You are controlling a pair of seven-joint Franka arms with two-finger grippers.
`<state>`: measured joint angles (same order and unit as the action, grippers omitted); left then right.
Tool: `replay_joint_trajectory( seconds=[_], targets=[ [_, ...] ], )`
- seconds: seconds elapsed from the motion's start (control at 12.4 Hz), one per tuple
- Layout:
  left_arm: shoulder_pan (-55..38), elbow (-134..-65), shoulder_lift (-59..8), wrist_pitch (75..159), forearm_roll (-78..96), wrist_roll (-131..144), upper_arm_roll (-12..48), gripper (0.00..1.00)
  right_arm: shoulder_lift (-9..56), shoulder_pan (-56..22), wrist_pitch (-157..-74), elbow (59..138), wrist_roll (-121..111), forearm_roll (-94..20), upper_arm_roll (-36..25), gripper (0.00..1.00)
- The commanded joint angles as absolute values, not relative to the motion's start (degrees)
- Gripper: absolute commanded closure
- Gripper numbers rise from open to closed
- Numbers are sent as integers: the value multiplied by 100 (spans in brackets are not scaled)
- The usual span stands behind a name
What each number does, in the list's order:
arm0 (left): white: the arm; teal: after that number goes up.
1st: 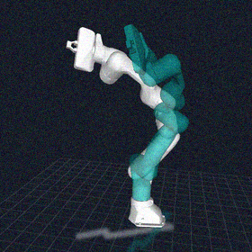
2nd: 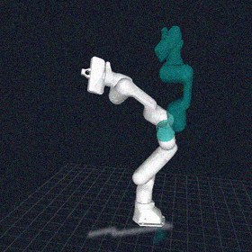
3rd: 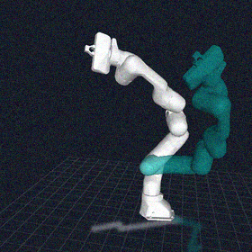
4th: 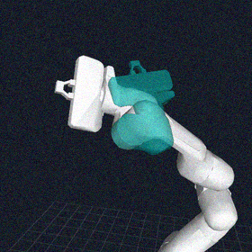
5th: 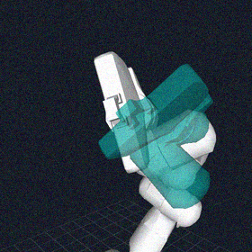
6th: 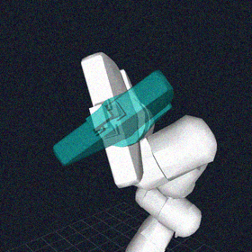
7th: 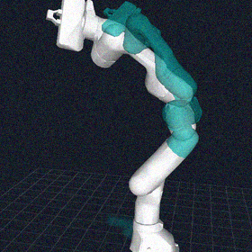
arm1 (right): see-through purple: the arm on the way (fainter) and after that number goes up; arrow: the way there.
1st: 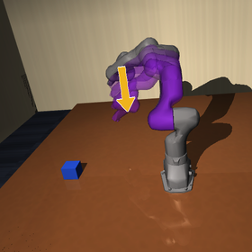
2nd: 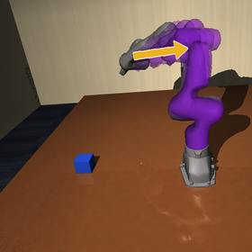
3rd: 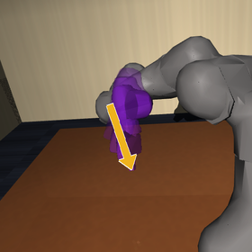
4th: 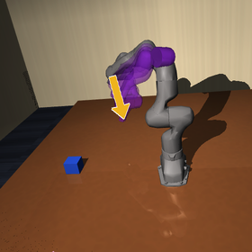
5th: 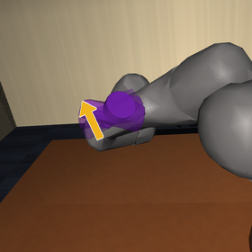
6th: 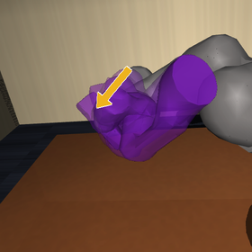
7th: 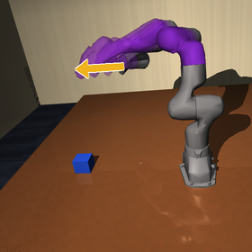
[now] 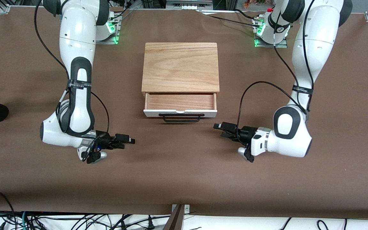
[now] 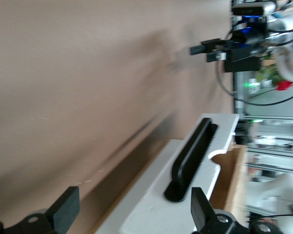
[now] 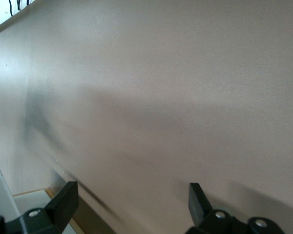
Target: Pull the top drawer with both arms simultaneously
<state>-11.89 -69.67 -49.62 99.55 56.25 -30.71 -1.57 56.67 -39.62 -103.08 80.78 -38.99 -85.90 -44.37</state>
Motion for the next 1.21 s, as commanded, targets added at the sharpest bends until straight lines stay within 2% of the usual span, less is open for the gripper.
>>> replay_joint_trajectory(
  seconds=[0.0,0.16,0.24,0.48,0.65,0.81,0.97,1.13],
  targets=[
    [-1151,-6917,-4633,9853,4863,-3085,-474,0,5573,-4008,-10257,8112,-3683,-8578,-4474,0],
    [-1160,-6917,-4247,9966,3812,-3085,-501,0,5380,-3851,-10361,8112,-3228,-8500,-4334,0],
    [-1221,-6934,-3941,10019,3301,-2972,-492,0,5118,-3562,-10597,8121,-3147,-8273,-3959,0],
    [-1283,-7031,-3114,9828,1526,-2576,-466,0,4317,-2630,-12054,8279,-2334,-6195,-2194,0],
    [-1431,-7013,-2771,9091,1082,-2462,-544,0,3878,-2225,-12715,8524,-1001,-4186,-1313,0],
    [-1783,-7005,-2462,8730,294,-2233,-826,0,3299,-1926,-12727,8971,241,-2258,-907,0],
    [-1706,-7127,-2111,8430,176,-2241,-861,0,2675,-1627,-12709,9429,325,-1558,-817,0],
    [-1373,-7942,-1471,8882,228,-2084,-861,0,2208,-1241,-12185,9510,299,-1206,-817,0]
  ],
)
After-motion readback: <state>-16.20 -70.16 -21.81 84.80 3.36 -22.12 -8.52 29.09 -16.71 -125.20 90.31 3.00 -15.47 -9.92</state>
